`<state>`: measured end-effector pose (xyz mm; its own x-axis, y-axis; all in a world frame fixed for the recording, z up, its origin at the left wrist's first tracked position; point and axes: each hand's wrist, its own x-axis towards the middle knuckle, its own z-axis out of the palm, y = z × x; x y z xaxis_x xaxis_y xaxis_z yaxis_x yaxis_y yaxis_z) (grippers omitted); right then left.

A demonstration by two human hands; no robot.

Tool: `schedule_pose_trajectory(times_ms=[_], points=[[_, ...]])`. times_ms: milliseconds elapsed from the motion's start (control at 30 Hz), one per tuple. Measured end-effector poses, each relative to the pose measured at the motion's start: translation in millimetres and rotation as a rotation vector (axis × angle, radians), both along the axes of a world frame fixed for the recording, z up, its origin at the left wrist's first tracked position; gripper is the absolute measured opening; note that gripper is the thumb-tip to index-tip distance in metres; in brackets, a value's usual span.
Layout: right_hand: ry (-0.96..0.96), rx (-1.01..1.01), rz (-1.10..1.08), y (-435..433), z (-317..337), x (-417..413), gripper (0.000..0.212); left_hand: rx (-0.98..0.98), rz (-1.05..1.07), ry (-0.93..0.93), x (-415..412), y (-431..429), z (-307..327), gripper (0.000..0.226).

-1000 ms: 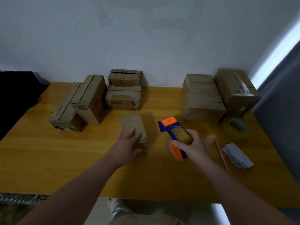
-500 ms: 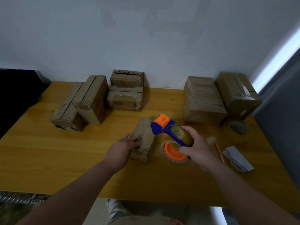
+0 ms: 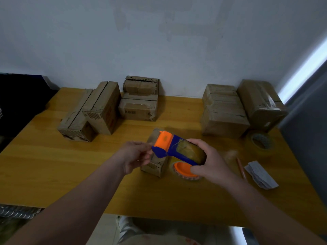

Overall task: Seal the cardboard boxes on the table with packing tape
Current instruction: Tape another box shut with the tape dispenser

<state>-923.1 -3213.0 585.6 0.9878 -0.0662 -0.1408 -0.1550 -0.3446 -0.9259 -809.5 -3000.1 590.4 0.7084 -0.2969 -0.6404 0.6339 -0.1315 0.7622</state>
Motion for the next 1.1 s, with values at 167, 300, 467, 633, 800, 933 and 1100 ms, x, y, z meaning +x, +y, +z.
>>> schedule_pose_trajectory(times_ms=[167, 300, 467, 633, 800, 933, 1100], points=[[-0.006, -0.182, 0.052, 4, -5, -1, 0.083, 0.197, -0.054, -0.196, 1, 1, -10, 0.011], [-0.036, -0.28, 0.148, 4, 1, -3, 0.088, 0.275, -0.09, -0.288, 5, 5, -19, 0.02], [-0.039, -0.382, 0.182, -5, 1, -9, 0.087, 0.35, -0.096, -0.355, 9, 11, -22, 0.019], [-0.002, -0.468, 0.156, -29, 0, -19, 0.084, 0.432, -0.054, -0.443, 21, 39, -21, 0.017], [0.016, -0.543, 0.194, -29, -11, -19, 0.084, 0.523, -0.114, -0.46, 14, 36, -39, 0.02], [0.032, -0.508, 0.2, -29, -23, -22, 0.085, 0.576, -0.094, -0.487, 9, 37, -47, 0.024], [0.07, -0.513, 0.211, -26, -27, -23, 0.087, 0.626, -0.097, -0.507, 10, 36, -51, 0.027]])
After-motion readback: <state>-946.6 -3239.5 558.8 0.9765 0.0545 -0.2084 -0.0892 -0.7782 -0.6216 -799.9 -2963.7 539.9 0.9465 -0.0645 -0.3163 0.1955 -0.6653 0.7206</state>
